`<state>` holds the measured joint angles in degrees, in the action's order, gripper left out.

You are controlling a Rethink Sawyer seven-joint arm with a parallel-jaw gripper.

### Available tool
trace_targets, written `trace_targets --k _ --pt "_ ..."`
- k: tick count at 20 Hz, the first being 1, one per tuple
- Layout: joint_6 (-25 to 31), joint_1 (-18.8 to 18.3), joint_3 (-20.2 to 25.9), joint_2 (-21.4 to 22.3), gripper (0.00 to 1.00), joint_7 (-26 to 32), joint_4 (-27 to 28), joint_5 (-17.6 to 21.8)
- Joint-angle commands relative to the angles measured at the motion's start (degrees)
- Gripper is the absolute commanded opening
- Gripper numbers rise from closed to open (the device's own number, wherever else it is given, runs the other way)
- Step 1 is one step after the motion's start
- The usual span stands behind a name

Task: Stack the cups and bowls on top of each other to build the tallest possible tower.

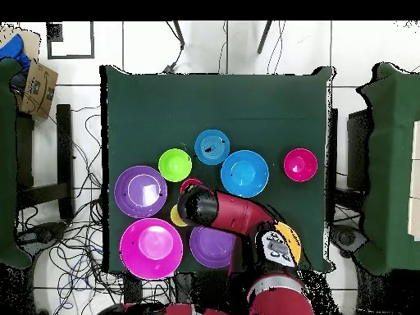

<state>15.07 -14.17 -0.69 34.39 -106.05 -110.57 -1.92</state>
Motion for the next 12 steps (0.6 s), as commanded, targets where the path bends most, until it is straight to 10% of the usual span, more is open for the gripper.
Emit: trace_targets --k 1,12 --pt "12.79 -0.28 4.95 6.59 0.0 -5.68 4.83 -3.26" --pt "21.68 1.08 0.59 6.21 0.0 -0.95 16.5 3.64"
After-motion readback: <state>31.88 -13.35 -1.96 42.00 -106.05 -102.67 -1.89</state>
